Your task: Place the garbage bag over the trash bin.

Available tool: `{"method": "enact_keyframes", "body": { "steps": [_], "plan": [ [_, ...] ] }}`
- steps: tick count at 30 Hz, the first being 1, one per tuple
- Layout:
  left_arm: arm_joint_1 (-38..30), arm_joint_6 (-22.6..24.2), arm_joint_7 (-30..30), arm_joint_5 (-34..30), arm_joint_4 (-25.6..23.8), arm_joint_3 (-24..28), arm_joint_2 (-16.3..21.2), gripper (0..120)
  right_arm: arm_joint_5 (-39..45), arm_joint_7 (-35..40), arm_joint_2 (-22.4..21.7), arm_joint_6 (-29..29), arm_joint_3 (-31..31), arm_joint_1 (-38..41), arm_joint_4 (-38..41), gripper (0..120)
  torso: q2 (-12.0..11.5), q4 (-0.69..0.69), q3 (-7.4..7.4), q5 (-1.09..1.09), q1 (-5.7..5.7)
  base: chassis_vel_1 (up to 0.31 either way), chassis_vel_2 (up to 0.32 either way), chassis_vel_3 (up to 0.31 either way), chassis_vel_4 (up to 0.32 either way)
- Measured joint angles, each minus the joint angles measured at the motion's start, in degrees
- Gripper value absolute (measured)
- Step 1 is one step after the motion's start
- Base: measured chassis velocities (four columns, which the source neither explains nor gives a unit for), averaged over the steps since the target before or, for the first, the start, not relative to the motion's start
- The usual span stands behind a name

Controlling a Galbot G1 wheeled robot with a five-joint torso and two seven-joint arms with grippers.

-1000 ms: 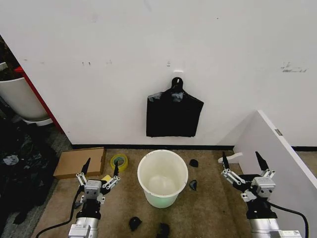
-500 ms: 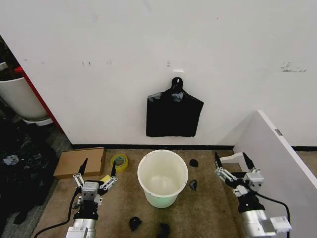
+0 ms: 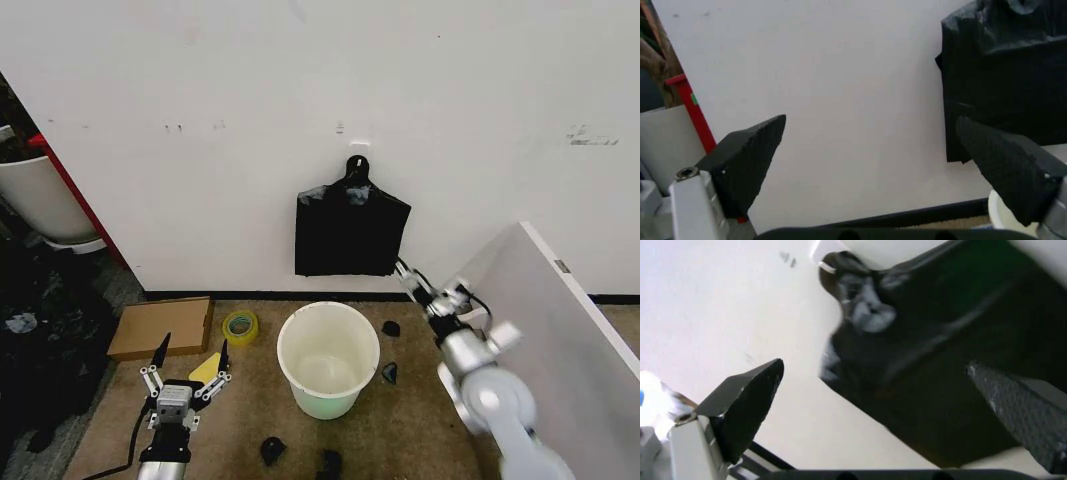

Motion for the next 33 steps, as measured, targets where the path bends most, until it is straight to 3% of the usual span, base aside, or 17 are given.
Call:
{"method": "enact_keyframes", "body": {
  "steps": [4,12,21,33],
  "plan": [
    [0.8,0.0,-0.1,1.2,-0.3,-0.1,-1.8,100,3.3,-0.1,5.2,-0.1,-2.0,8.6,-7.9,100,0.0,0.0,0.0,0.0,0.0,0.0,0.0,0.0,0.0],
    [2.5,-0.2,-0.3,2.6,-1.0,-0.1,-4.4,100,2.4,-1.1,11.7,0.0,-2.1,17.3,-17.7,100,0.0,0.0,-0.01,0.01,0.0,0.0,0.0,0.0,0.0],
    [3.7,-0.1,-0.4,2.3,-2.1,0.0,-5.7,100,0.3,-1.7,13.4,0.0,-2.0,22.0,-21.6,100,0.0,-0.01,-0.01,0.01,0.0,0.0,0.0,0.0,0.0],
    [3.5,0.0,-0.5,2.2,-2.0,0.4,-6.0,100,-3.7,-2.1,12.6,-0.7,-1.4,18.0,-20.8,100,0.0,-0.02,-0.01,0.02,-0.01,0.0,0.0,0.0,0.0]
  ]
}}
